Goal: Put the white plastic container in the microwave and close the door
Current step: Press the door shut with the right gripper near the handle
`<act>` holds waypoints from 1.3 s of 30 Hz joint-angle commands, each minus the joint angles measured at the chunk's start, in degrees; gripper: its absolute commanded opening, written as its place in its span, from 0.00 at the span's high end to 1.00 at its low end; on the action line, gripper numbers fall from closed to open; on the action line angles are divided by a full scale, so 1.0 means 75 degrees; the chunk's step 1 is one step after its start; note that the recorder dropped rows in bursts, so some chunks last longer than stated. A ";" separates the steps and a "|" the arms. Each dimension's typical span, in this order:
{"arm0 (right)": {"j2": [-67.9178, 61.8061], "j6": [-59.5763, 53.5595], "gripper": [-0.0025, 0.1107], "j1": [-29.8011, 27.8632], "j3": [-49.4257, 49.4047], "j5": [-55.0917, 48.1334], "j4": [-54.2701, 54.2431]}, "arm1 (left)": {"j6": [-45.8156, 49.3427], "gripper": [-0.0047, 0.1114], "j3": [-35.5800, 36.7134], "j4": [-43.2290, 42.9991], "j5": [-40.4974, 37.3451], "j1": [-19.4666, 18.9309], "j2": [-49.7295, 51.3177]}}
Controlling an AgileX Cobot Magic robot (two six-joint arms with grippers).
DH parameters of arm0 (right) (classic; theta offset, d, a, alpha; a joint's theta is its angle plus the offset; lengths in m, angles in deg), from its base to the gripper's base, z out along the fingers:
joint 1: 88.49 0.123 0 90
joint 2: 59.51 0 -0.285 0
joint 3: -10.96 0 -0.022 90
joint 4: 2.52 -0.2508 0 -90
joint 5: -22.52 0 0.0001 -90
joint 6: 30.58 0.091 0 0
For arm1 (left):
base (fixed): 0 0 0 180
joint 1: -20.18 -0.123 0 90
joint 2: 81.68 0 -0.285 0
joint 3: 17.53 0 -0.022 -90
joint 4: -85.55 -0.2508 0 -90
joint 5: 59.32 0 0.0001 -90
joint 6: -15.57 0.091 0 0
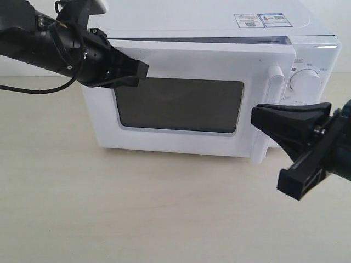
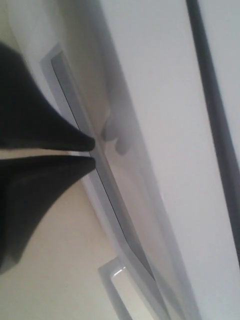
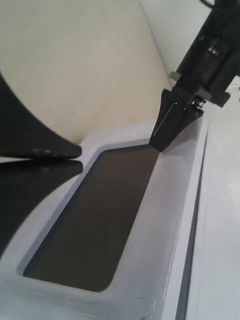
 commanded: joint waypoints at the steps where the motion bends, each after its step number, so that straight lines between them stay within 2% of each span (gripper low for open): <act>1: -0.0690 -0.1700 0.98 -0.0013 0.0203 0.0114 -0.1602 | 0.0016 0.92 -0.0037 0.0011 0.0035 -0.0026 0.0033; 4: -0.0890 -0.2759 0.98 -0.0013 0.0203 0.0247 -0.3325 | 0.0030 0.92 -0.0037 -0.0007 -0.0017 -0.0026 -0.0022; 7: -0.0962 -0.2877 0.98 0.0039 0.0203 0.0537 -0.3626 | 0.0030 0.92 -0.0037 -0.0007 -0.0017 -0.0012 -0.0192; 9: -0.0962 -0.3396 0.98 0.0441 0.0203 0.0502 -0.4616 | 0.0030 0.92 -0.0037 -0.0007 -0.0017 -0.0012 -0.0404; 10: -0.1091 -0.4309 0.98 0.0862 0.0275 0.0554 -0.5816 | 0.0030 0.92 -0.0037 -0.0007 -0.0017 -0.0012 -0.0548; 13: -0.1638 -0.5865 0.98 0.1831 0.0736 0.0542 -0.7492 | 0.0030 0.92 0.0041 -0.0024 -0.0297 -0.0012 -0.0813; 14: -0.1962 -0.6837 0.98 0.2400 0.0978 0.0602 -0.8626 | -0.0007 0.92 0.0295 -0.0182 -0.0335 -0.0012 -0.1074; 15: -0.2084 -0.7325 0.98 0.2613 0.1058 0.0677 -0.9302 | -0.0119 0.92 0.0435 -0.0323 -0.0321 -0.0012 -0.1250; 16: -0.2320 -0.8640 0.98 0.3082 0.1197 0.0982 -1.0640 | -0.0707 0.92 0.0838 -0.1004 -0.0301 -0.0012 -0.1689; 17: -0.2458 -0.9337 0.98 0.3364 0.1254 0.1318 -1.1517 | -0.1298 0.92 0.1222 -0.1585 -0.0197 -0.0012 -0.2147; 19: -0.2474 -0.9599 0.98 0.3511 0.1268 0.1576 -1.1805 | -0.2171 0.92 0.2000 -0.2245 0.0236 -0.0012 -0.3140; 22: -0.2636 -0.9711 0.98 0.3478 0.1490 0.1501 -1.1941 | -0.2890 0.92 0.3202 -0.2357 0.0899 -0.0012 -0.4825; 25: -0.3037 -0.9725 0.98 0.3478 0.1808 0.1421 -1.1991 | -0.3110 0.92 0.3984 -0.2357 0.0780 -0.0012 -0.6170; 32: -0.3548 -1.0285 0.98 0.3375 0.2135 0.1562 -1.2753 | -0.3299 0.92 0.4811 -0.2391 0.0042 -0.0012 -0.7937; 39: -0.3617 -1.0285 0.98 0.2498 0.2512 0.0678 -1.2656 | -0.3677 0.92 0.5290 -0.3113 -0.0227 -0.0012 -0.8506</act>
